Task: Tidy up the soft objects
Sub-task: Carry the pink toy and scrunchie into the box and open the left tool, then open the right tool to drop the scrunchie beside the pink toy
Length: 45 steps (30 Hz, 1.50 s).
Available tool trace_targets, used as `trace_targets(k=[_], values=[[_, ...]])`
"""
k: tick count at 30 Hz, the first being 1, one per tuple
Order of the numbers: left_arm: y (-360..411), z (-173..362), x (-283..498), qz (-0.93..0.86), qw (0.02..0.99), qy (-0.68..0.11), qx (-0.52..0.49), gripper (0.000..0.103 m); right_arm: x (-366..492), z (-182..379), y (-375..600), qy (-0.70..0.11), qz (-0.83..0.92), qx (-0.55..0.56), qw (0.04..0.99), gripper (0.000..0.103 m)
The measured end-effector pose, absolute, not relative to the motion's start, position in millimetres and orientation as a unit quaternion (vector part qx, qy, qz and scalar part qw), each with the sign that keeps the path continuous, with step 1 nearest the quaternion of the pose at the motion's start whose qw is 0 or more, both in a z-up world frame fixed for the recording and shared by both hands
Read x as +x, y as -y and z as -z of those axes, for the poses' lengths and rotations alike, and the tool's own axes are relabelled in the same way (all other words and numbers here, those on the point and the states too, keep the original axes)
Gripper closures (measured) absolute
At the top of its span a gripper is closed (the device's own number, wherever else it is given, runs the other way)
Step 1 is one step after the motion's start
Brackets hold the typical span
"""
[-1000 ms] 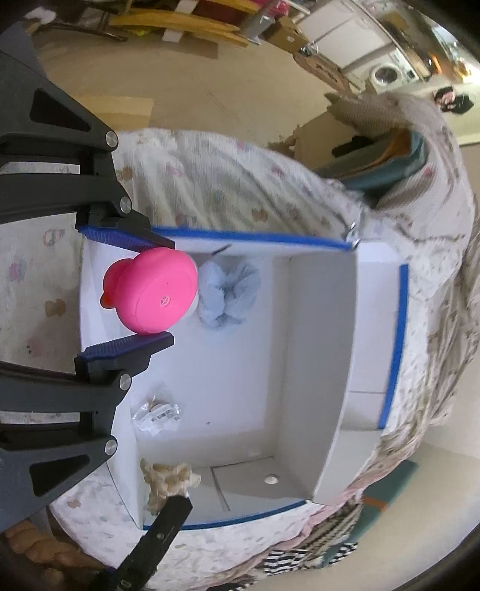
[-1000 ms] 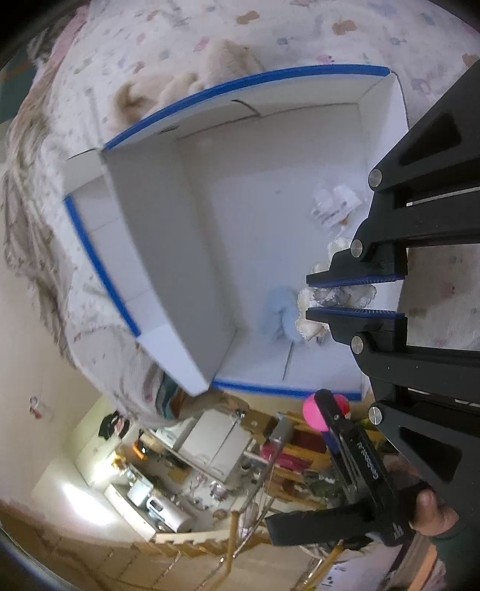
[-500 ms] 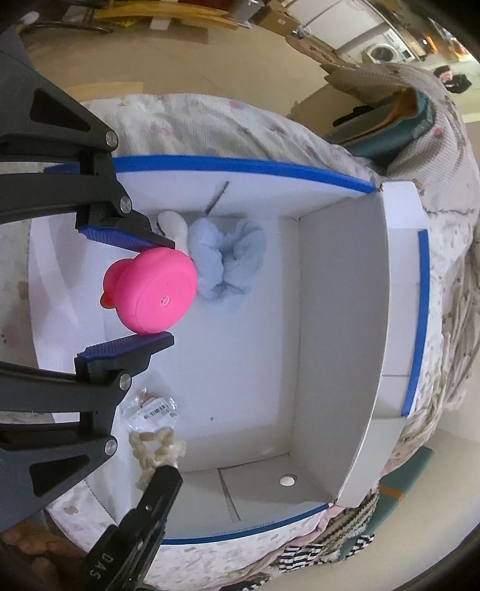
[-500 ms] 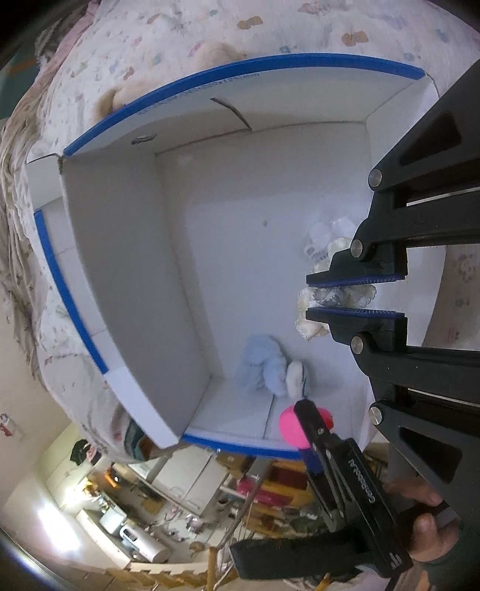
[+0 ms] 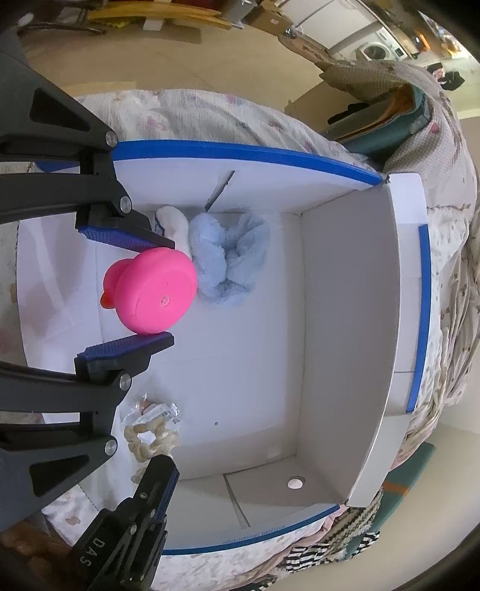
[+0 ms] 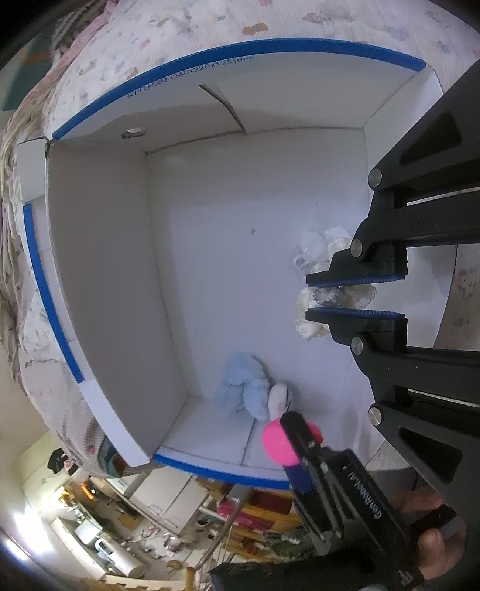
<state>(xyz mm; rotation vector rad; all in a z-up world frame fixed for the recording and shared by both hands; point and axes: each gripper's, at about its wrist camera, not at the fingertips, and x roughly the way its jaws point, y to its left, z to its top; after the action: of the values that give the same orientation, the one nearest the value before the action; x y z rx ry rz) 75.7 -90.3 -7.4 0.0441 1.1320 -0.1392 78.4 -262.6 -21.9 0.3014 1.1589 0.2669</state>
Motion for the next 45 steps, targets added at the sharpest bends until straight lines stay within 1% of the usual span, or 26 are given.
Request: trace_targets(k=[9,19,26,28,29,30,32,34,35,36,38,41,43,45], values=[[85.3,9.6,75.9,0.061,0.840,-0.539,0.013,0.064,78.5,22.1,266.4,-0.546,-0.115,0.145,0.817,0.090],[84.3,3.7,72.2,0.064,0.845,-0.531,0.013,0.064,76.8,16.0,268.0,-0.529,-0.117,0.150,0.827,0.090],[82.4,1.3,72.6,0.061,0.847,-0.528,0.009,0.063,76.2,13.6,269.0,-0.523,-0.116,0.154,0.830,0.086],[82.4,1.3,72.6,0.061,0.847,-0.528,0.010,0.063,76.0,12.9,269.0,-0.522,-0.113,0.153,0.831,0.080],[82.3,1.2,72.5,0.061,0.847,-0.529,0.010,0.062,76.3,12.4,269.3,-0.522,-0.114,0.154,0.831,0.072],[82.2,1.1,72.4,0.061,0.846,-0.529,0.010,0.062,76.3,11.8,269.7,-0.520,-0.113,0.155,0.832,0.059],[82.1,0.6,72.0,0.062,0.846,-0.529,0.009,0.062,75.9,9.7,270.9,-0.515,-0.111,0.158,0.835,0.039],[81.1,-0.8,71.7,0.062,0.848,-0.527,0.008,0.062,75.8,7.0,272.4,-0.508,-0.108,0.160,0.839,0.039],[81.2,-1.0,71.3,0.062,0.848,-0.526,0.008,0.061,76.0,6.2,273.4,-0.506,-0.106,0.161,0.840,0.037],[81.6,-1.2,71.2,0.062,0.849,-0.525,0.008,0.057,76.6,6.1,274.8,-0.505,-0.104,0.165,0.841,0.031],[82.4,-1.9,70.9,0.061,0.850,-0.523,0.009,0.052,77.7,6.4,277.3,-0.504,-0.103,0.176,0.839,0.023],[82.6,-4.4,70.1,0.060,0.854,-0.516,0.008,0.051,78.3,7.5,279.7,-0.508,-0.101,0.185,0.835,0.021],[82.9,-5.6,70.4,0.061,0.855,-0.515,0.008,0.048,78.1,7.7,279.2,-0.510,-0.103,0.185,0.834,0.021],[83.5,-6.4,70.3,0.060,0.856,-0.513,0.010,0.043,78.1,7.1,278.5,-0.510,-0.106,0.184,0.834,0.021]])
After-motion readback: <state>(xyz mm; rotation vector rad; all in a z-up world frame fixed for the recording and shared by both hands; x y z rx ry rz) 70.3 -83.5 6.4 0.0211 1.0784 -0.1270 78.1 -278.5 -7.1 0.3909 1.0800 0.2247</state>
